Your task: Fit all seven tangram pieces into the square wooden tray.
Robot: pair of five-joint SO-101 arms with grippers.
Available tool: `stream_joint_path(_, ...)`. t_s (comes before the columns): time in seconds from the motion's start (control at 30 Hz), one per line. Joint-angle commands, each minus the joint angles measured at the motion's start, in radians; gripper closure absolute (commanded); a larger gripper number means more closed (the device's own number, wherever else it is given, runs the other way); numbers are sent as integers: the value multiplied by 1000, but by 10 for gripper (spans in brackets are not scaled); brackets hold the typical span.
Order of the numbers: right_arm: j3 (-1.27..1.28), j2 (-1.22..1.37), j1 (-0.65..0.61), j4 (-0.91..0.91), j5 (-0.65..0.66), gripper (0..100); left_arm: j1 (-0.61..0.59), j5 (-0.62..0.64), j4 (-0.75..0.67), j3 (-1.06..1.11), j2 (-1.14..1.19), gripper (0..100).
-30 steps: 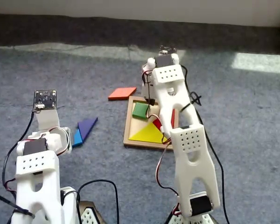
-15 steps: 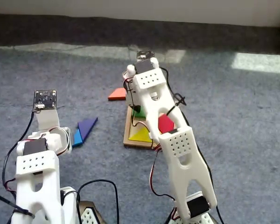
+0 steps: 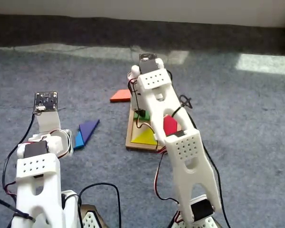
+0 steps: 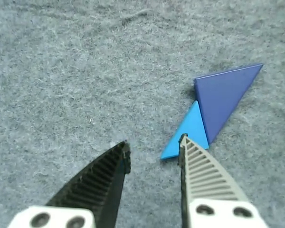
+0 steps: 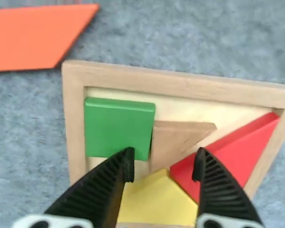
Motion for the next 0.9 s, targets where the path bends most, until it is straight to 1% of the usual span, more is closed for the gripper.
stream_joint_path(0.0,27,-88,25,18,12,796,-7,-8,-12,-5,-19,821)
stream_joint_path(0.23,44,-76,91,4,18,796,-7,-8,-14,-5,-19,821)
stream_joint_path(0.37,36,-5,97,-13,78,796,-7,-8,-14,-5,-19,821)
stream_joint_path(0.5,25,50,94,-12,81,796,-7,-8,-12,-5,-19,821)
stream_joint_path(0.73,-64,59,19,16,81,796,-7,-8,-12,-5,-19,821)
stream_joint_path(0.87,-65,61,5,16,83,796,-7,-8,-11,-5,-19,821)
